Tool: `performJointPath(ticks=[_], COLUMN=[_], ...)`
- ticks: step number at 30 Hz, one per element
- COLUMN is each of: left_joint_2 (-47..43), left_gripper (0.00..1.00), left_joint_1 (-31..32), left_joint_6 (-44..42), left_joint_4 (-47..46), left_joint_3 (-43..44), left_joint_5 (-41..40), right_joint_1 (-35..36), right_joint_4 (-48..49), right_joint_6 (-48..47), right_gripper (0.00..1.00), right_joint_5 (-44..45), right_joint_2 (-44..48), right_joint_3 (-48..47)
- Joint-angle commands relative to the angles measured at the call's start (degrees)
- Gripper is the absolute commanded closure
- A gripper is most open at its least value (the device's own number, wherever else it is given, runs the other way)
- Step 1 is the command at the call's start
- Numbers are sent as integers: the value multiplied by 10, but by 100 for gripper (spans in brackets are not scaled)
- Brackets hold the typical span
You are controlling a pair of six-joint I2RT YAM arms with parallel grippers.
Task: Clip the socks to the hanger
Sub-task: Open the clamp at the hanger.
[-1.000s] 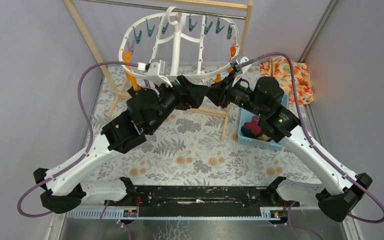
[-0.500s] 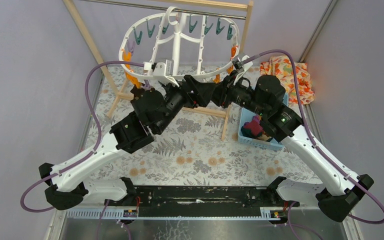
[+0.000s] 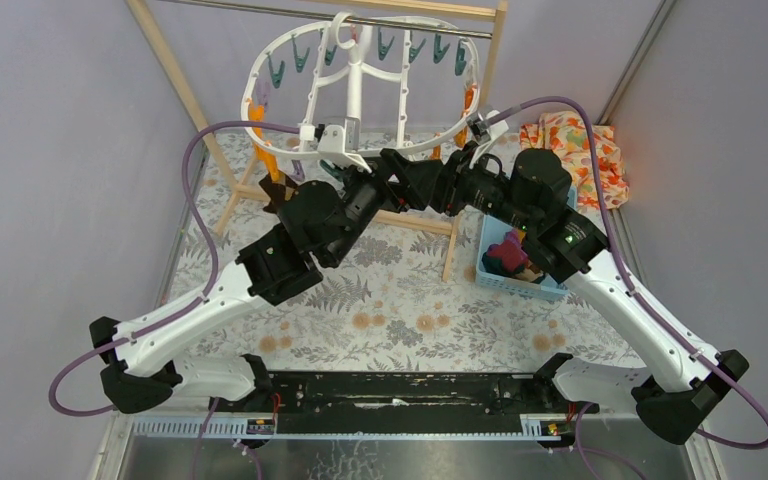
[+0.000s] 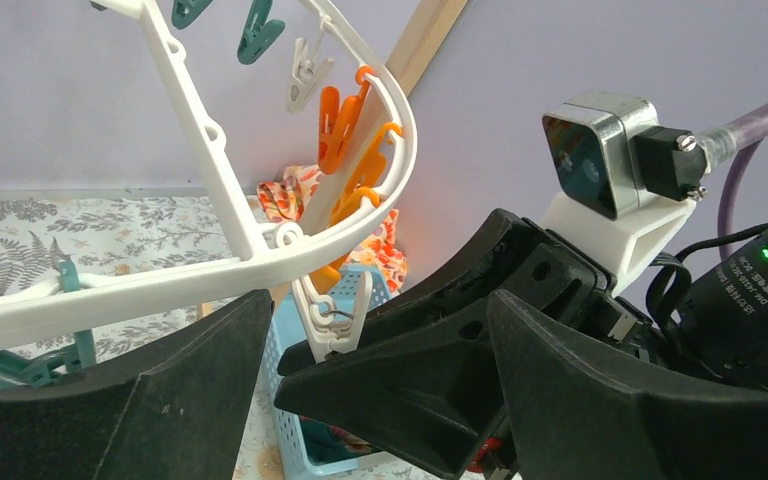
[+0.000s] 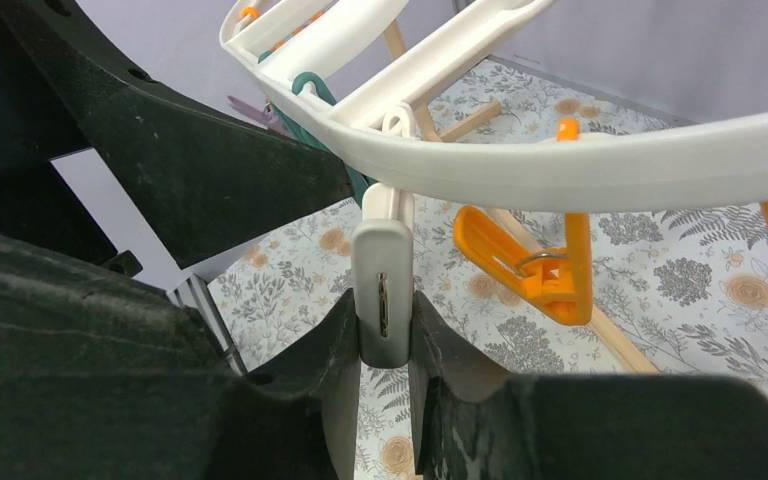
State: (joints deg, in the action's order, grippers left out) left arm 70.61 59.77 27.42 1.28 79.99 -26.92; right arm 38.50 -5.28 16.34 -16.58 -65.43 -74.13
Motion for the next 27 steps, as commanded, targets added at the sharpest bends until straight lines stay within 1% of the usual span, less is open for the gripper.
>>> performJointPath(ticks=[1, 7, 15, 27], left_joint_2=[17, 17, -16, 18], left_gripper=[13, 13, 13, 13], left_joint_1=[7, 7, 7, 7], left_joint_6=[-36, -55, -42, -53], left_joint_4=[-24, -15, -2, -3], left_joint_3=[17, 19, -4, 16], left_joint_5=[-13, -15, -3, 8], right_joint_1=[3, 3, 3, 3], right_joint_4=[16, 14, 13, 3], right_joint_6=[9, 13, 22, 23], right_gripper=[100, 100, 100, 100], right_joint_5=[-13, -19, -23, -28], right_joint_2=[17, 25, 42, 42], right_joint_3=[-32, -30, -27, -31])
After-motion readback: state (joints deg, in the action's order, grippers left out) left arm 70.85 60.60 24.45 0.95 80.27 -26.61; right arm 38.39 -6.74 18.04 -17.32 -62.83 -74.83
